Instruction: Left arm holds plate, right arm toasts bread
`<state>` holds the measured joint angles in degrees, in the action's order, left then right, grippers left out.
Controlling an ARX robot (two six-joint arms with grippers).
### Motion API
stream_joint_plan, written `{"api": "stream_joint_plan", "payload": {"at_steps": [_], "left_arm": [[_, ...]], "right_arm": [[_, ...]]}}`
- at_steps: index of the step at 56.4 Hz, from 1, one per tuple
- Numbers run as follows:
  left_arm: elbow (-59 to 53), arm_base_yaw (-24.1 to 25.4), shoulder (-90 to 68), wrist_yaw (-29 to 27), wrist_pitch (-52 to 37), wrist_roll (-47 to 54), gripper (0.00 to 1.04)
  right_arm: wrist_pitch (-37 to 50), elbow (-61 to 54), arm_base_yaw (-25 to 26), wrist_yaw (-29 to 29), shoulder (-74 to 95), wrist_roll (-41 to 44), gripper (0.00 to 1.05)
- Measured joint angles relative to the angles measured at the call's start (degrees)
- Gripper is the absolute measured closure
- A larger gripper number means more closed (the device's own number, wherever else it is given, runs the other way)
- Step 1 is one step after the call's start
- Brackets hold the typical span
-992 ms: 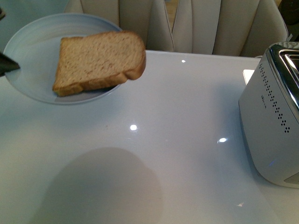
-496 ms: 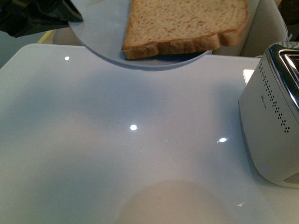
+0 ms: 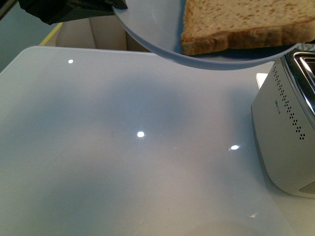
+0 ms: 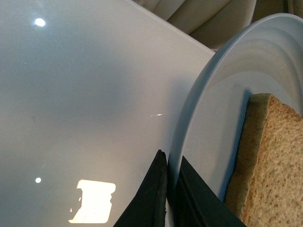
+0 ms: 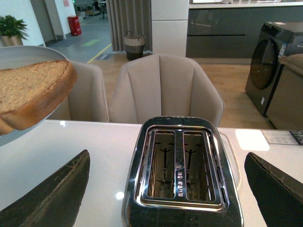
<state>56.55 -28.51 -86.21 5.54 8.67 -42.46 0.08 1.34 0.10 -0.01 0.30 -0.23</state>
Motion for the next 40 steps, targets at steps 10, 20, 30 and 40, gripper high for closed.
{"api": "stream_joint_plan", "payload": {"at_steps": [10,20,30,40], "left_arm": [[0.0,-2.2,0.1,0.0,-0.1,-1.6,1.02],[0.0,-2.5,0.1,0.0,-0.1,-2.2,1.02],[0.0,-2.5,0.1,0.0,-0.1,-2.4,1.02],[0.0,-2.5,0.1,0.0,-0.1,-2.4,1.02]], "right_arm": [[0.0,0.0,0.0,0.0,0.0,0.0,0.09],[0.0,0.0,0.0,0.0,0.0,0.0,0.09],[0.0,0.0,0.0,0.0,0.0,0.0,0.09],[0.0,0.0,0.0,0.0,0.0,0.0,0.09]]}}
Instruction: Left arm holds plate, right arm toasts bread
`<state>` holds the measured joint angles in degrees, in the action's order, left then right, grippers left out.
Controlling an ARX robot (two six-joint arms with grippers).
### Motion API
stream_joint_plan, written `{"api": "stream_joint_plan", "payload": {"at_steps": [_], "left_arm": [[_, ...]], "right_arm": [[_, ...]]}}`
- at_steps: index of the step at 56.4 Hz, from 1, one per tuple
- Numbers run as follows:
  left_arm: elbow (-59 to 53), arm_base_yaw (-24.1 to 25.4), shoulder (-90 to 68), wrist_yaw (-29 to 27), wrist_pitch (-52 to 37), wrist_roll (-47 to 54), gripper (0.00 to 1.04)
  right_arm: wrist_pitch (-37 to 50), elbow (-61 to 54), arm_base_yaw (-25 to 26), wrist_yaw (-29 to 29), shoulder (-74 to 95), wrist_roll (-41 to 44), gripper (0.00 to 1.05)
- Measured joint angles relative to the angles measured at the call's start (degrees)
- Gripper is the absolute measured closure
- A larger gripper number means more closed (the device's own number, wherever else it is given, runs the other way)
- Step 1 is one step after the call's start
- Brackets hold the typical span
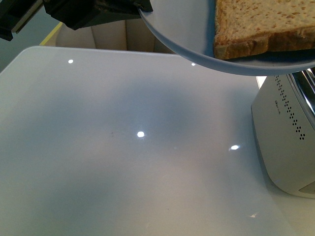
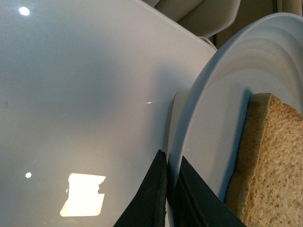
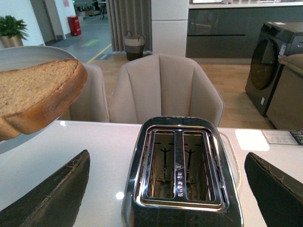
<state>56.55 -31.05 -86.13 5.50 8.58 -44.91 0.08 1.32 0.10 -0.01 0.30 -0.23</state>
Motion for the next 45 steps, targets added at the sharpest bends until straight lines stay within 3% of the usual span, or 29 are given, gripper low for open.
{"api": "stream_joint_plan", "payload": {"at_steps": [28,33,36,45], "left_arm": [[0.0,0.0,0.0,0.0,0.0,0.0,1.02],[0.0,0.0,0.0,-0.1,0.0,0.0,1.02],[0.0,-0.1,0.0,-0.1,0.0,0.0,1.02],[0.0,-0.1,0.0,-0.4,-0.1,0.0,1.02]], "right_arm": [[-0.1,0.0,0.0,-0.3,0.1,-0.1,0.09],[-17.5,6.1,-3.2,-11.4,9.7,-4.4,0.09],[-21.9,6.8,-3.7,-12.3,12.6,-5.5,0.09],[-22.1,7.3,-3.3,-10.6,14.0,-6.7,0.09]]}}
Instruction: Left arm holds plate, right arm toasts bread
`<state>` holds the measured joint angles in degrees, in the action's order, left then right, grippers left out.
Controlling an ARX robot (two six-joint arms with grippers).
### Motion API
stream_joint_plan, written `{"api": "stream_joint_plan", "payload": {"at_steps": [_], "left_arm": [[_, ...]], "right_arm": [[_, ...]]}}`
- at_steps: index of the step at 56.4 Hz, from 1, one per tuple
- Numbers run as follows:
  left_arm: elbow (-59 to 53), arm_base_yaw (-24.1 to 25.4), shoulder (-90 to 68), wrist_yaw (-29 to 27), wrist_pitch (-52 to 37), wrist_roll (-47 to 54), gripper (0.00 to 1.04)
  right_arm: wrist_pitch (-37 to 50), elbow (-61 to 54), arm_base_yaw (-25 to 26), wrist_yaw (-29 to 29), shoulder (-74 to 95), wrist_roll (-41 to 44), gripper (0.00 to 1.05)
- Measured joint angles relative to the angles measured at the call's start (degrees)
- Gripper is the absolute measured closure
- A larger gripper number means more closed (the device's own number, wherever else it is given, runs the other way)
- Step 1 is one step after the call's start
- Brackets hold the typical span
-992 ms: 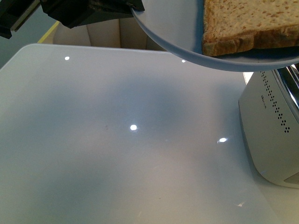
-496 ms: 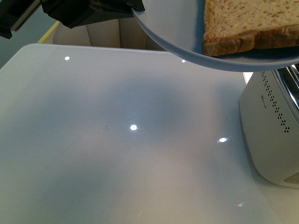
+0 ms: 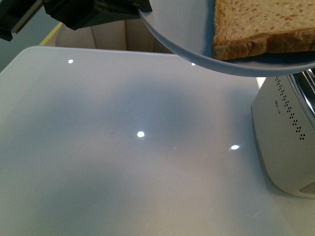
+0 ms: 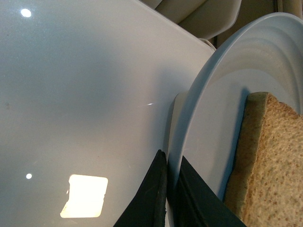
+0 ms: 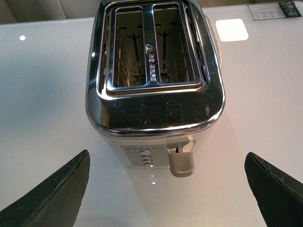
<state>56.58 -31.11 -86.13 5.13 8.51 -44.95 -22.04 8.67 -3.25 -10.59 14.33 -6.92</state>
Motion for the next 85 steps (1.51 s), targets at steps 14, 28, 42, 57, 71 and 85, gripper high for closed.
{"api": "stream_joint_plan", "payload": {"at_steps": [14,28,42,57,71,85], "left_arm": [[0.0,0.0,0.0,0.2,0.0,0.0,1.02],[0.0,0.0,0.0,0.2,0.0,0.0,1.02],[0.0,0.0,0.0,0.2,0.0,0.0,1.02],[0.0,0.0,0.0,0.2,0.0,0.0,1.02],[0.0,0.0,0.0,0.2,0.0,0.0,1.02],[0.0,0.0,0.0,0.2,0.0,0.0,1.02]], "right_arm": [[7.3,4.9,7.0,10.2,9.7,-3.2,0.09],[14.7,13.8,9.4,22.7,19.8,-18.2,0.09],[24.1,14.4,0.2,25.6,26.2,-36.5,0.09],[31.0,14.2,-4.9,25.6,32.1,-42.6,0.09],[33.7,14.2,-6.7,25.4,34.8,-44.7,0.09],[35.2,13.3,-7.6,25.2,37.0,-45.1,0.10]]}}
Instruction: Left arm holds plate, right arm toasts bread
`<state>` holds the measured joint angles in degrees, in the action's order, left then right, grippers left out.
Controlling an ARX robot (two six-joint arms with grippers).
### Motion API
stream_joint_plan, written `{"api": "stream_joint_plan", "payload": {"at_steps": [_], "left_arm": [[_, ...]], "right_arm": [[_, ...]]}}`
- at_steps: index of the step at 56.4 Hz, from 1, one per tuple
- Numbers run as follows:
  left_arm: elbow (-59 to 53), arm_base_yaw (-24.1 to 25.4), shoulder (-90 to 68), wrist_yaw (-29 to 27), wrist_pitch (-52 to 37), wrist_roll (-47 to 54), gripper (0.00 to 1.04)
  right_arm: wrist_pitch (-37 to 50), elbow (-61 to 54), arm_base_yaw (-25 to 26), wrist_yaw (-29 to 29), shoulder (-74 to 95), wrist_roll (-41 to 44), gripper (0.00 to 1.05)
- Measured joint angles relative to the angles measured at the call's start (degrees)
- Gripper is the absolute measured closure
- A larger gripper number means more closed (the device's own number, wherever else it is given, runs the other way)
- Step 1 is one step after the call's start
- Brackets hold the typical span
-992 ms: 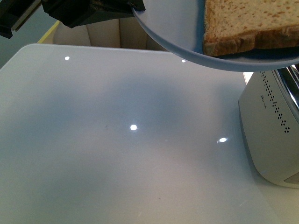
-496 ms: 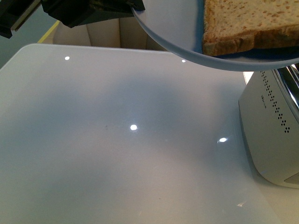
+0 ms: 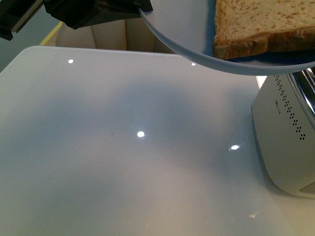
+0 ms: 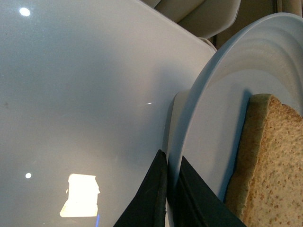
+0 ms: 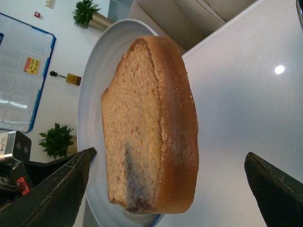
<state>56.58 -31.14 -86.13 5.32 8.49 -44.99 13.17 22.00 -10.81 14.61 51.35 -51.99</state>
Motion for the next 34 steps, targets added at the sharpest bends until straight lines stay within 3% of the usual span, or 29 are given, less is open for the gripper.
{"api": "stream_joint_plan", "payload": {"at_steps": [9,16,34], "left_arm": [[0.0,0.0,0.0,0.0,0.0,0.0,1.02],[0.0,0.0,0.0,0.0,0.0,0.0,1.02],[0.0,0.0,0.0,0.0,0.0,0.0,1.02]], "right_arm": [[0.2,-0.1,-0.2,-0.1,0.4,-0.2,0.30],[0.2,-0.1,-0.3,-0.2,0.6,-0.1,0.54],[-0.7,-0.1,-0.1,0.0,0.0,-0.1,0.98]]}}
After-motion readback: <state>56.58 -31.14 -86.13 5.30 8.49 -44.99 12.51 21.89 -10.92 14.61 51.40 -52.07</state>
